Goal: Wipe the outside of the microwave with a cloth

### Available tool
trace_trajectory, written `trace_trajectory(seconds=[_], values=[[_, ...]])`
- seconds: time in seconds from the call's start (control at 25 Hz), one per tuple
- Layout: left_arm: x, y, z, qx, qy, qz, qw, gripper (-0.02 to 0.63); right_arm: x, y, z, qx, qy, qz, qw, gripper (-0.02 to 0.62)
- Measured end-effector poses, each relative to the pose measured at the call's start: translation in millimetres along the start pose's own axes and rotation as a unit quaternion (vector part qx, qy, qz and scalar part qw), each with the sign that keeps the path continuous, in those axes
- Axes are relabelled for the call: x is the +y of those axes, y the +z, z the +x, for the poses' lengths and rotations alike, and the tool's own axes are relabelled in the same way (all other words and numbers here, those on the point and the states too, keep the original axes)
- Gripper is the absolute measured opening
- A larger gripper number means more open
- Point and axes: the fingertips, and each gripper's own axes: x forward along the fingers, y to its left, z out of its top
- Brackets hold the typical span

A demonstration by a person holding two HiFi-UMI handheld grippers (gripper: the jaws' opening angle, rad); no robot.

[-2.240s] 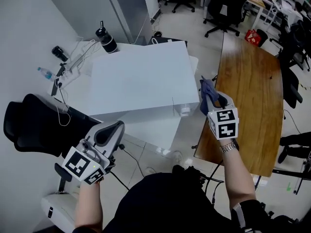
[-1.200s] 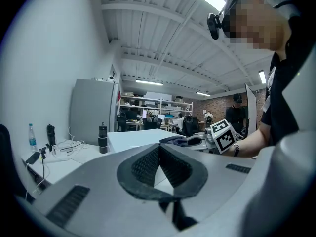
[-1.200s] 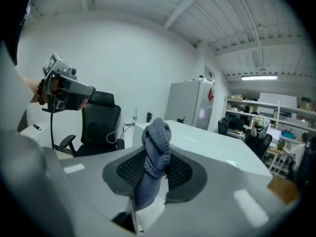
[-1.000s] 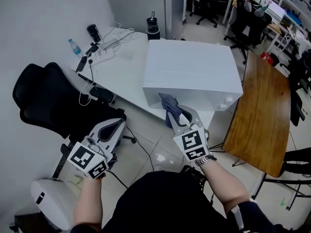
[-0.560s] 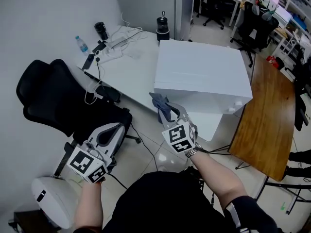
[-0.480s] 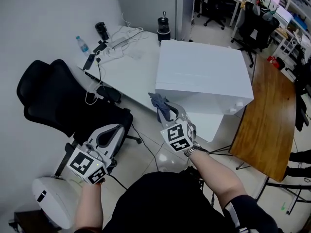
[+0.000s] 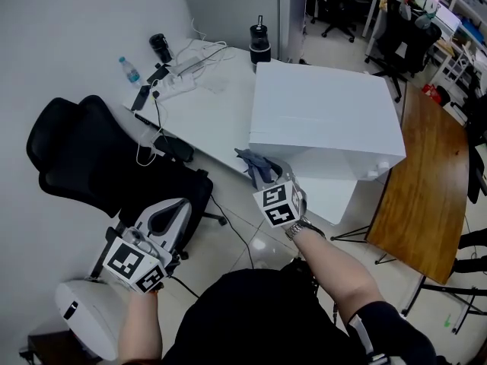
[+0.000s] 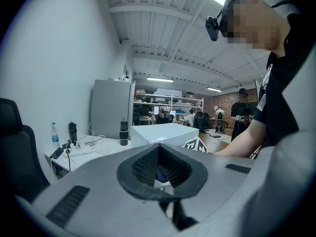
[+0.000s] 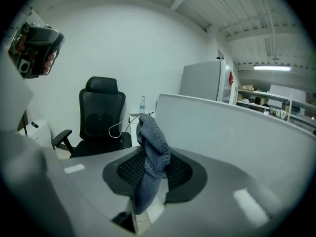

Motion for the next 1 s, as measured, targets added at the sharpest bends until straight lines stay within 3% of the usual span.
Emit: trace_trajectory(seconds=[0.52,1.0], values=[[-3,4,22,-0.003,-0.039,-0.003,0.9992,0.005,-34,-21,-23,0.022,-0.044,0.045,0.998,0.098],[-37,10,60,-0.002,-0.078,0.003,0.997,0.005,-90,-49,-66,0.031,-0.092,0.063,0.993,0.099]])
